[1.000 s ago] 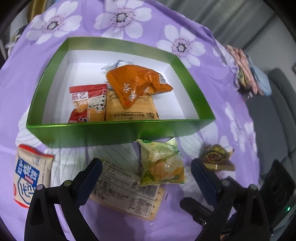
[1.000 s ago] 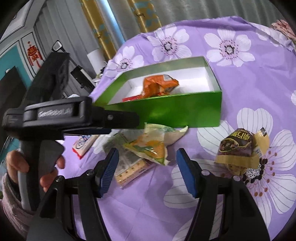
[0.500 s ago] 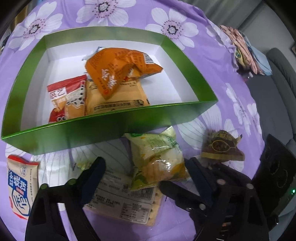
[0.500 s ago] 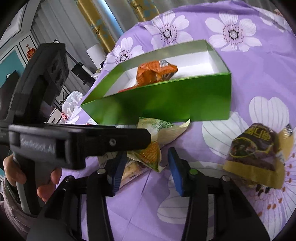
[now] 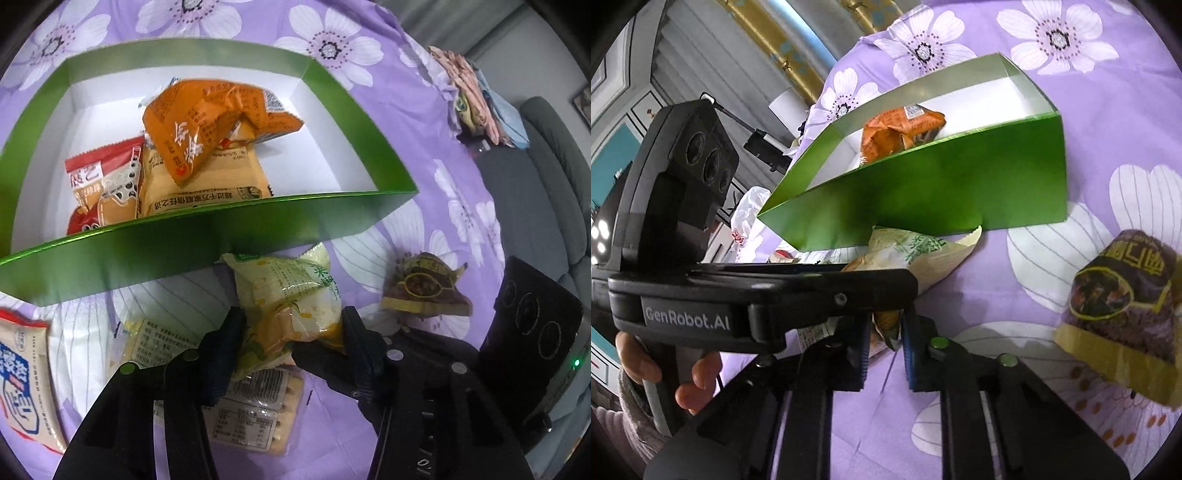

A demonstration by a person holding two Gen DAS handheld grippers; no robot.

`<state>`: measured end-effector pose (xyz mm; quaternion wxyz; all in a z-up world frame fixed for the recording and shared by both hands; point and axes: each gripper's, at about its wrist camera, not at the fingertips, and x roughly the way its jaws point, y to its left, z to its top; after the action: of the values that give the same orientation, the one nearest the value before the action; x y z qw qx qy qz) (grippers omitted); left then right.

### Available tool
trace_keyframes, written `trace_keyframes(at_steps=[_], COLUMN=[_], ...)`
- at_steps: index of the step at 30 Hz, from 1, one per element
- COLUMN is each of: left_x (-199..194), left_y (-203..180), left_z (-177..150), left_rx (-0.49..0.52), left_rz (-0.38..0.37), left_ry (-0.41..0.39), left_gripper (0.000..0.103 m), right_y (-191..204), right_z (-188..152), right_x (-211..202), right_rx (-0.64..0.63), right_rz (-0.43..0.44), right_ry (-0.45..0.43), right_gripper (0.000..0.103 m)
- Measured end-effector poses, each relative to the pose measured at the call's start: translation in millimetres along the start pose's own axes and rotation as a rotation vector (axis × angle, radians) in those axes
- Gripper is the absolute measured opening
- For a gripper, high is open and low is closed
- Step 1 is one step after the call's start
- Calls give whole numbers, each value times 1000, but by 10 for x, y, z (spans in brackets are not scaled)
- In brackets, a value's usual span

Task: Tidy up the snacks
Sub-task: 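Reach the right tool to the pale green chip bag and grasp it, then carry the chip bag into the green box and release it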

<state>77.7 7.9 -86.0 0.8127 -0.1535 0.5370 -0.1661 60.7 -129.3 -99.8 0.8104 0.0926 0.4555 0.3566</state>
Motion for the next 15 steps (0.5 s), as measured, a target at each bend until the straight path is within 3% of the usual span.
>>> trace_keyframes(at_steps=[15], left_x=[-750], left_y=[-242], left_z=[-6], left_rx=[97], left_rz=[-75], left_ry=[-222], left_gripper=[54], right_y=[476], right_z=[184], right_x=[-515], right_rx=[-181], right_rz=[-47], right_ry=[-147], right_gripper=[14])
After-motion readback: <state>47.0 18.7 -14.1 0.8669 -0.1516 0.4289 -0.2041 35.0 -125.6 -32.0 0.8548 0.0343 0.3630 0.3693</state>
